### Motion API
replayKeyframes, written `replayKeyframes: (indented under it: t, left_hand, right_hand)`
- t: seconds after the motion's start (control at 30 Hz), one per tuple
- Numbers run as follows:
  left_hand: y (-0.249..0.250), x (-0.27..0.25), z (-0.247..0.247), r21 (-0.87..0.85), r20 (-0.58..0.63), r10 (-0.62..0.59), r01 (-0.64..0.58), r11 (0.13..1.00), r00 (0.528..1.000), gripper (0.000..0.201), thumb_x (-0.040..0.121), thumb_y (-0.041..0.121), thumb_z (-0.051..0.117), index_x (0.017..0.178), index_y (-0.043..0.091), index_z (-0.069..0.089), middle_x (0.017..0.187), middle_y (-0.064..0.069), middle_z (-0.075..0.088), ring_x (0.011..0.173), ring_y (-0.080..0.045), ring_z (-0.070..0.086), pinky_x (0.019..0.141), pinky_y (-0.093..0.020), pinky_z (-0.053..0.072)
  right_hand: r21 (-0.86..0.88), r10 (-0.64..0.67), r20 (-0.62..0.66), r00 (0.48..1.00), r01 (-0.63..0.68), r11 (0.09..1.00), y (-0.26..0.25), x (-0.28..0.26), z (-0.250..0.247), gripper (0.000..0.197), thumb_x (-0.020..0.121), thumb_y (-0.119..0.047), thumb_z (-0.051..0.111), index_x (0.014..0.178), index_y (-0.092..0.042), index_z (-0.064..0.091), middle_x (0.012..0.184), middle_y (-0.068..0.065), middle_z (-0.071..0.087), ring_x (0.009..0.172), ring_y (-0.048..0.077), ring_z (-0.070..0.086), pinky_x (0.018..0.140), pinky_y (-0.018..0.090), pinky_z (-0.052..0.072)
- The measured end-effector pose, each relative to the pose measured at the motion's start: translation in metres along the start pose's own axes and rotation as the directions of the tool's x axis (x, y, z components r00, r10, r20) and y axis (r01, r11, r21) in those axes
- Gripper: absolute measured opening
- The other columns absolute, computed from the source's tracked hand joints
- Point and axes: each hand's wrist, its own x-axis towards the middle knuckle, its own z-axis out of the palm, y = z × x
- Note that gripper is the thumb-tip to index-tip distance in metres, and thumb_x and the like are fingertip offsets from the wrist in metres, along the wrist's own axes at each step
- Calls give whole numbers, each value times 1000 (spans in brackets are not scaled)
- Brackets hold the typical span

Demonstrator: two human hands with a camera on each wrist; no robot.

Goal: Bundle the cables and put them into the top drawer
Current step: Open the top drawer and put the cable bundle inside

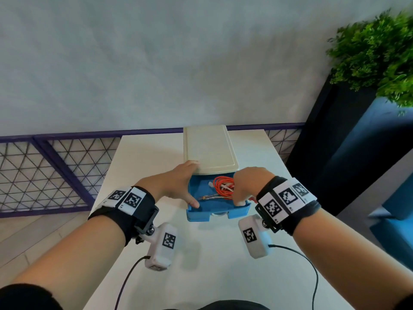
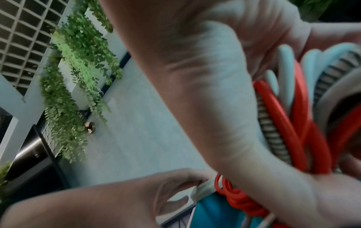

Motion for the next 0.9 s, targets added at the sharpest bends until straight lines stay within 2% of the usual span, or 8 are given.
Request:
replayKeyframes:
  t: [0.1, 0.2, 0.27, 0.37, 0.57, 0.67, 0.77, 0.9]
  left_hand:
    - [2, -7, -4, -52, 3, 21, -21, 998, 1000, 87, 81, 32, 71, 149, 24, 18, 159, 4, 10, 146, -11, 9, 109, -19, 10]
    - [5, -7, -3, -41, 5, 42, -42, 998, 999, 62, 93, 29, 54, 147, 38, 23, 160, -1, 6, 147, -17, 7, 115, -28, 11]
    - [7, -5, 1, -45, 22, 34, -33, 998, 999, 51, 98, 21, 43, 145, 35, 30, 160, -3, 2, 148, -21, 4, 120, -34, 11]
    - [8, -3, 9, -86, -4, 8, -8, 996, 1000, 48, 98, 14, 37, 145, 20, 33, 160, -3, -3, 148, -22, 0, 120, -35, 7]
    - [7, 3, 22, 12, -78, -28, 29, 999, 997, 56, 95, 5, 40, 142, 36, 35, 159, 1, -2, 148, -23, 0, 118, -43, 19]
    - [13, 0, 23, 63, -101, -84, 90, 994, 991, 59, 95, 6, 37, 143, 39, 30, 159, 4, -2, 147, -23, 5, 113, -43, 27]
    - [20, -3, 24, 77, -152, -122, 135, 988, 981, 55, 98, 17, 41, 146, 36, 23, 159, 5, 1, 144, -25, 17, 106, -43, 37]
    - [23, -4, 21, -14, -187, -167, 167, 986, 968, 53, 98, 29, 44, 147, 28, 25, 159, 4, 8, 144, -21, 21, 110, -43, 33]
  right_hand:
    - [-49, -12, -5, 1000, 12, 999, -14, 0, -1, 20, 76, -18, 59, 94, -12, 56, 74, 0, 54, 65, 15, 52, 70, 29, 46]
    - [-116, -47, -18, 999, 44, 992, -29, 3, 3, 26, 87, -22, 52, 111, -14, 54, 93, 1, 59, 86, 20, 57, 81, 31, 45]
    - [-118, -39, -32, 999, 35, 992, -36, 7, 7, 34, 90, -25, 49, 121, -12, 53, 113, 3, 62, 103, 21, 60, 86, 31, 46]
    - [-50, -5, -42, 999, 3, 999, -43, 19, 9, 36, 90, -28, 50, 122, -11, 52, 118, 4, 61, 108, 19, 59, 87, 30, 46]
    - [90, 39, -109, 993, -29, 996, -45, 29, 14, 33, 92, -30, 49, 118, -11, 54, 115, 6, 62, 107, 22, 59, 90, 31, 46]
    - [186, 68, -157, 985, -38, 982, -44, 34, 21, 33, 91, -32, 52, 115, -11, 58, 108, 4, 65, 94, 20, 61, 76, 29, 47]
    - [313, 62, -211, 976, 8, 950, -42, 35, 29, 50, 84, -51, 59, 120, -16, 55, 107, 3, 64, 97, 21, 62, 70, 29, 45]
    - [506, 102, -222, 970, 25, 862, -35, 24, 42, 92, 65, -76, 62, 126, -11, 43, 113, 4, 55, 101, 22, 60, 74, 30, 45]
